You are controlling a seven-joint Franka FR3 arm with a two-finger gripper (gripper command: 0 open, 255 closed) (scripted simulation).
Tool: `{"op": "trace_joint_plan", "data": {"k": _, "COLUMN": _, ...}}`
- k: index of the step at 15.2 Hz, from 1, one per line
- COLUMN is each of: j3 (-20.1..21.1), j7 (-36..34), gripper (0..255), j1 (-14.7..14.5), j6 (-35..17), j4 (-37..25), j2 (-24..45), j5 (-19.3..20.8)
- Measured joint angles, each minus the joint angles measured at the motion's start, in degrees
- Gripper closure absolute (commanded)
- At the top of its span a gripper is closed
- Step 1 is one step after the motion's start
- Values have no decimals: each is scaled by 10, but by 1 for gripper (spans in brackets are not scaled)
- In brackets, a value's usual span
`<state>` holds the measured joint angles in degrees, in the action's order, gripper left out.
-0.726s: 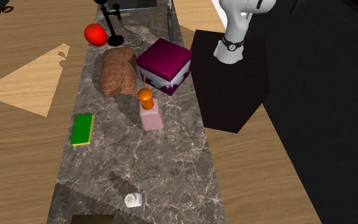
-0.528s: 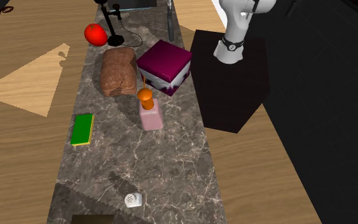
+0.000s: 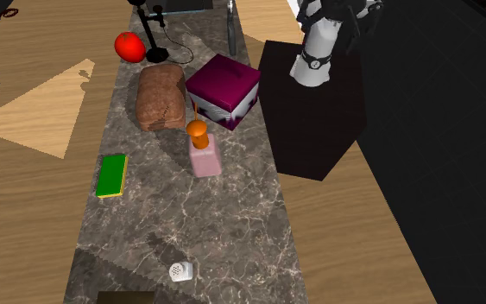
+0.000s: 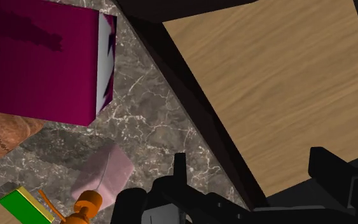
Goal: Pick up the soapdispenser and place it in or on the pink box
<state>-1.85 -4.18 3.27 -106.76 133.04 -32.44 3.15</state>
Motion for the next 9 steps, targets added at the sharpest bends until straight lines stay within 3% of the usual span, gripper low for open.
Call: {"op": "trace_joint_plan", "data": {"k": 9, "j3": -55, "j7": 54, "gripper": 0, "j1": 34, "j6": -73, "j4": -72, "j2": 155, "j5": 31}}
